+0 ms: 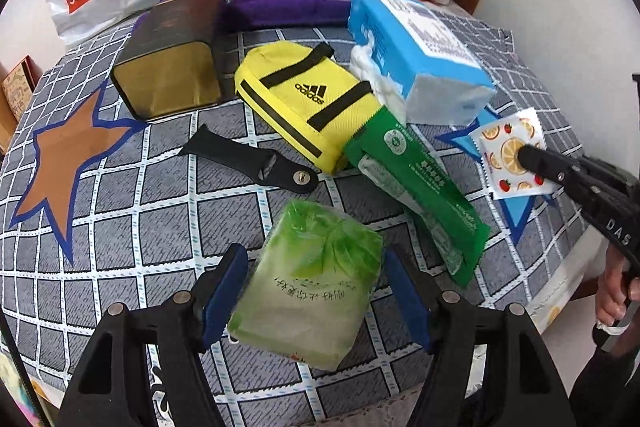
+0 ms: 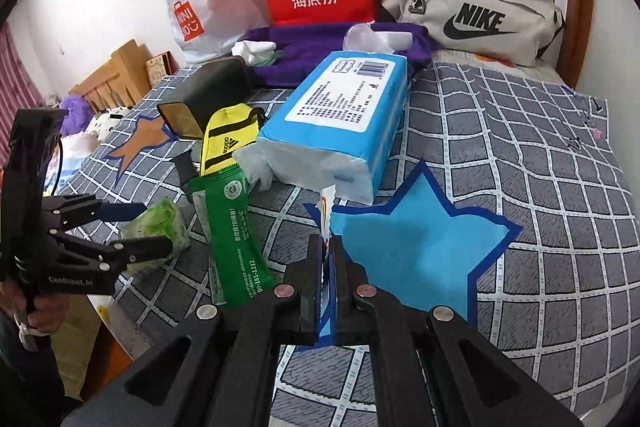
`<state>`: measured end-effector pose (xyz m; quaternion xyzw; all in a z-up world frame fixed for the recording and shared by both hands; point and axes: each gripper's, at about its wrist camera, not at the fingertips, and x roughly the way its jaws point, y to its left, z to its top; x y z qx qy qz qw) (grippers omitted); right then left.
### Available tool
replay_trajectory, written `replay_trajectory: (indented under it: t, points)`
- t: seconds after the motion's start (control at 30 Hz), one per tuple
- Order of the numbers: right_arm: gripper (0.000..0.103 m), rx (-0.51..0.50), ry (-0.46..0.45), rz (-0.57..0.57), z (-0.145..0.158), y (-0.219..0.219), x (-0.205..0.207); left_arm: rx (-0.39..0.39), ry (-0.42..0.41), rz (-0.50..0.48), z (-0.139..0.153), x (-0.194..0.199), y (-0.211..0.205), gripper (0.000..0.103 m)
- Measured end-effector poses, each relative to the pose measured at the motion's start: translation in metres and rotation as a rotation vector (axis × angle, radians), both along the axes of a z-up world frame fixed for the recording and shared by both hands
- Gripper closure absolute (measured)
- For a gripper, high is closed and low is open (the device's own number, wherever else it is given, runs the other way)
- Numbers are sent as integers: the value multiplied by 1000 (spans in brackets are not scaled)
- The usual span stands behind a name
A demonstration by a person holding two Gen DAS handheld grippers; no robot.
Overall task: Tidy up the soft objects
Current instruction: 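Grasp the light green tissue pack with the left tool while the right tool holds the sachet, then carry the tissue pack with the left tool while the right tool carries the sachet toward the towel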
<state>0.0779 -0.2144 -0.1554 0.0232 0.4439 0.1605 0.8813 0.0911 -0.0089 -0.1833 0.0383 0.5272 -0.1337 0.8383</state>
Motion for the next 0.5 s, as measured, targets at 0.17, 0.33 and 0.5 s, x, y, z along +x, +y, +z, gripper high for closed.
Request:
replay_trajectory:
  t: [0.17,0.33,0.5]
  points:
    - [98,-5,15,13,-4,3,6,71,-22,-27,-8,0,-9,34]
    - [97,-11,43,16,-13,6,9,69,-50,-39,-7,-2,-7,45]
    - [99,-7,25,35,-6,8,8,26,-61,-21,4,0,9,47]
